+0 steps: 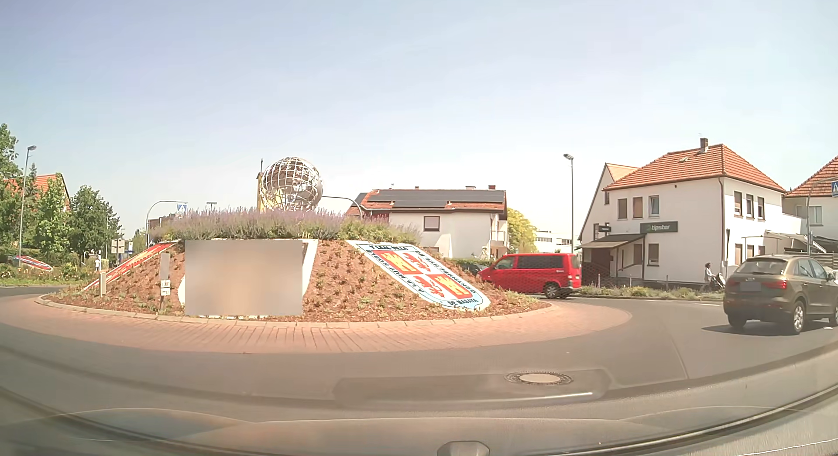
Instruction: Follow the waypoints while adhering to traffic rules and regulations
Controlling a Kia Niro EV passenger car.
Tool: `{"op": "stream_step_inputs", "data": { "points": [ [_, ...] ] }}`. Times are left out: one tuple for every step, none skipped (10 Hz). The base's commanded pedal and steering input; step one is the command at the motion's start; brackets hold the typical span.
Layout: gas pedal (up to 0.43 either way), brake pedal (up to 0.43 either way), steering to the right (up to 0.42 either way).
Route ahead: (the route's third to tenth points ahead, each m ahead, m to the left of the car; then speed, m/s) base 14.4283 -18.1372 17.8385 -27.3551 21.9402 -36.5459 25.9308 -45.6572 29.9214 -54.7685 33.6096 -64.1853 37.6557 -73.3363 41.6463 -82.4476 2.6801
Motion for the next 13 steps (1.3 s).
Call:
{"op": "stream_step_inputs", "data": {
  "points": [
    [0.039, 0.0, 0.214],
    [0.008, 0.0, 0.233],
    [0.0, 0.0, 0.253],
    [0.0, 0.0, 0.274],
    [0.0, 0.0, 0.292],
    [0.0, 0.0, 0.297],
    [0.0, 0.0, 0.309],
    [0.0, 0.0, 0.327],
    [0.0, 0.0, 0.343],
    [0.028, 0.0, 0.357],
    [0.079, 0.0, 0.369],
    [0.11, 0.0, 0.376],
    [0.11, 0.0, 0.378]
  ]
}}
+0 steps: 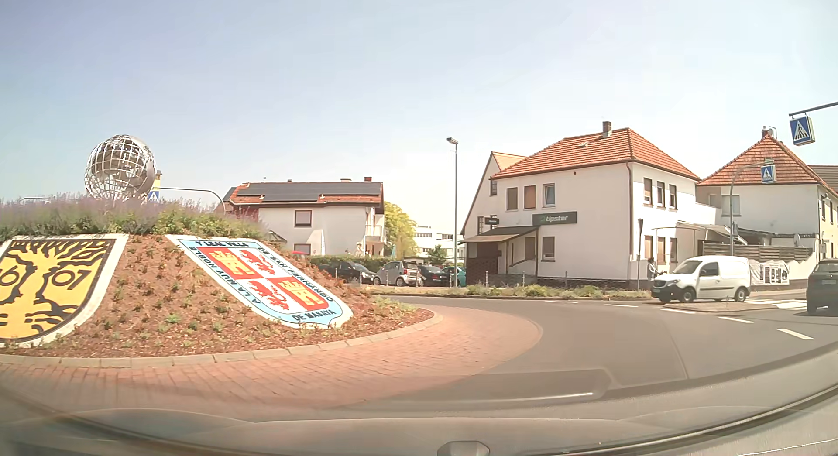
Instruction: Follow the waypoints while adhering to traffic rules and regulations
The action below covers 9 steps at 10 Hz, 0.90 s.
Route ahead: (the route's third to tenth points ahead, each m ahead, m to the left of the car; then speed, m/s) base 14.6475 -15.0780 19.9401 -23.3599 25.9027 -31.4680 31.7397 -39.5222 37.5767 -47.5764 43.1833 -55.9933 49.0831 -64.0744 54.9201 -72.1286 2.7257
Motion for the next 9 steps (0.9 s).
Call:
{"op": "stream_step_inputs", "data": {
  "points": [
    [0.11, 0.0, 0.377],
    [0.11, 0.0, 0.387],
    [0.11, 0.0, 0.407],
    [0.118, 0.0, 0.41],
    [0.11, 0.0, 0.416],
    [0.11, 0.0, 0.422],
    [0.098, 0.0, 0.425],
    [0.047, 0.0, 0.425],
    [0.028, 0.0, 0.425]
  ]
}}
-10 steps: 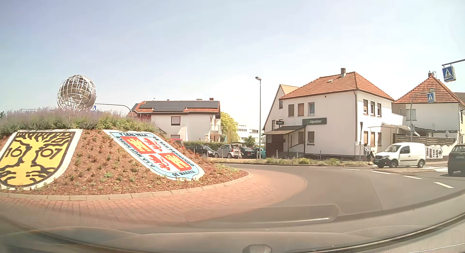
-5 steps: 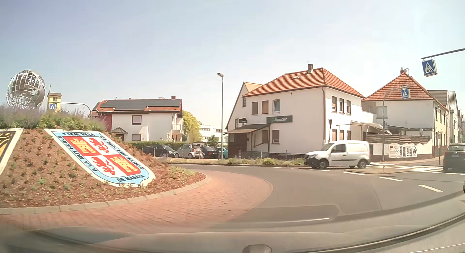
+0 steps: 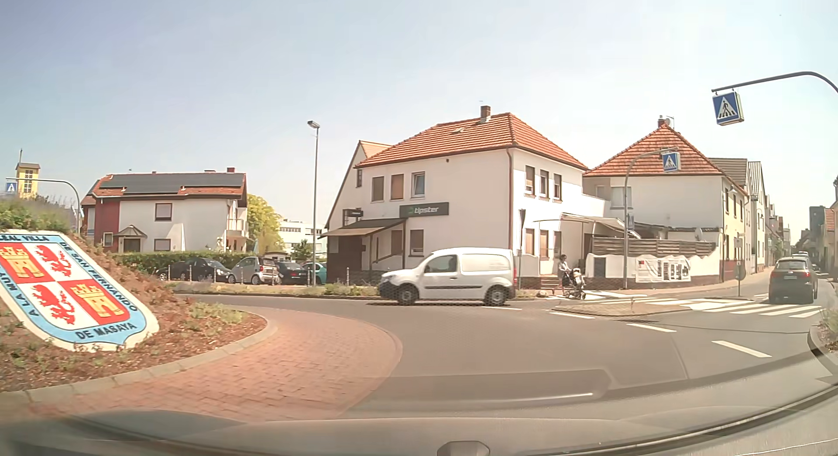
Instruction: Follow the waypoints while adhering to traffic rules and regulations
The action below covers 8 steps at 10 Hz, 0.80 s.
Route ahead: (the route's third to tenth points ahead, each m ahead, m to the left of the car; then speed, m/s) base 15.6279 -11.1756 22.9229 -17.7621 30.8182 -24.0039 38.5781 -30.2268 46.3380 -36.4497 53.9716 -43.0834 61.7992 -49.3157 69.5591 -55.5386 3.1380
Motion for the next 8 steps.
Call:
{"op": "stream_step_inputs", "data": {
  "points": [
    [0.0, 0.0, 0.423],
    [0.0, 0.0, 0.421],
    [0.0, 0.0, 0.419],
    [0.0, 0.0, 0.415],
    [0.0, 0.0, 0.405],
    [0.0, 0.0, 0.388],
    [0.0, 0.0, 0.364],
    [0.0, 0.0, 0.35]
  ]
}}
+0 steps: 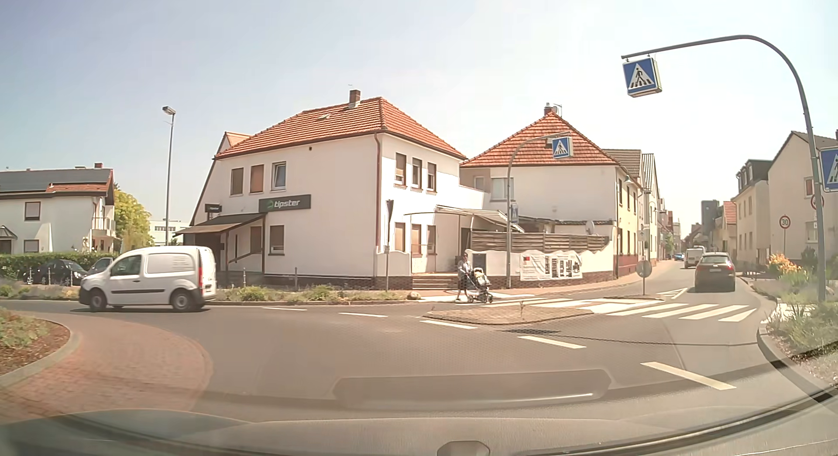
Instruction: Follow the waypoints while adhering to traffic rules and regulations
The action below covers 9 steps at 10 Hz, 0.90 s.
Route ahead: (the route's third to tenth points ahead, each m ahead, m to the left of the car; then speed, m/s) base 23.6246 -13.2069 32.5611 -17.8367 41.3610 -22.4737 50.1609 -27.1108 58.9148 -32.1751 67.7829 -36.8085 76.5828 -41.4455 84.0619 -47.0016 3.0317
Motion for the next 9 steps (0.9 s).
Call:
{"op": "stream_step_inputs", "data": {
  "points": [
    [0.0, 0.0, 0.328],
    [0.0, 0.0, 0.318],
    [0.008, 0.0, 0.314],
    [0.138, 0.0, 0.314],
    [0.157, 0.0, 0.311],
    [0.197, 0.0, 0.304],
    [0.197, 0.0, 0.301],
    [0.197, 0.0, 0.304],
    [0.197, 0.0, 0.313]
  ]
}}
